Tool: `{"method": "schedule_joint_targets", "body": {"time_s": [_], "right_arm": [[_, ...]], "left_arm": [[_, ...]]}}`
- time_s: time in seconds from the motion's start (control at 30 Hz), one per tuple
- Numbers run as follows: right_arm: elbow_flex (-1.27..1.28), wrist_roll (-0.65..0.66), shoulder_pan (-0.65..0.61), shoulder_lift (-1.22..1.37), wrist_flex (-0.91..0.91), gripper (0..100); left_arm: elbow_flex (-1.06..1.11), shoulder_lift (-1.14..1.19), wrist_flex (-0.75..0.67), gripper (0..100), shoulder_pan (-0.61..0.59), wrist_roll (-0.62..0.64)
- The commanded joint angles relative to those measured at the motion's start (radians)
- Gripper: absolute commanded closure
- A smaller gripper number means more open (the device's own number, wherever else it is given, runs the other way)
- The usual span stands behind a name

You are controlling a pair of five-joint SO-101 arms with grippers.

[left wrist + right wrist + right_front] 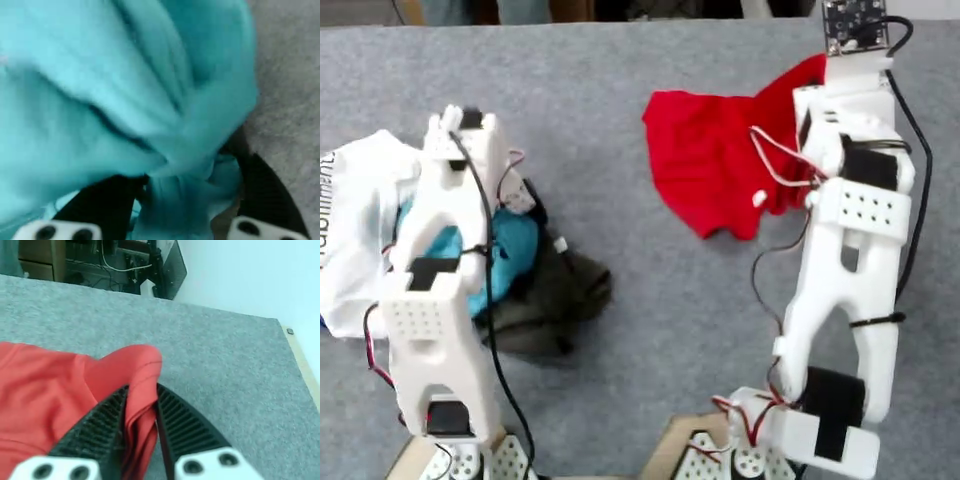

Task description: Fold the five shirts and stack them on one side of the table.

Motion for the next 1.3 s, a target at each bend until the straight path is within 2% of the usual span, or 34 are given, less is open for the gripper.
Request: {"method": "schedule_joint_targets", "body": {"time_s": [0.0, 0.1, 0.2, 0.27, 0.6, 0.73, 0.87, 1.0, 1.13, 1.27], "right_arm": [[-0.056, 0.008, 0.014, -0.008, -0.021, 98.3], [-0.056, 0.006, 0.012, -0.008, -0.021, 98.3], [-0.056, 0.006, 0.012, -0.008, -0.025, 98.3], [-0.056, 0.008, 0.012, -0.008, -0.023, 98.3], [-0.056, 0.011, 0.012, -0.008, -0.023, 98.3], [-0.056, 0.011, 0.008, -0.008, -0.023, 98.3], [-0.054, 0.006, 0.006, -0.002, -0.026, 98.3], [-0.056, 0.011, 0.006, 0.005, -0.031, 98.2], [-0.058, 0.012, -0.011, 0.013, -0.031, 98.1], [-0.104, 0.012, -0.06, 0.077, 0.011, 98.0]], "left_arm": [[-0.019, 0.114, -0.041, 75, 0.018, 0.006], [-0.097, 0.224, -0.008, 86, 0.012, -0.058], [-0.252, 0.284, 0.155, 98, 0.031, -0.269], [-0.351, 0.293, 0.233, 97, 0.002, -0.319], [-0.843, -0.049, 0.229, 97, -0.513, -0.316], [-0.984, -0.112, 0.226, 97, -0.65, -0.282], [-0.977, -0.087, 0.227, 97, -0.742, -0.264], [-0.865, -0.029, 0.227, 97, -0.858, 0.011], [-0.799, 0.003, 0.229, 97, -0.911, 0.069], [-0.756, -0.003, 0.229, 82, -0.957, 0.071]]}}
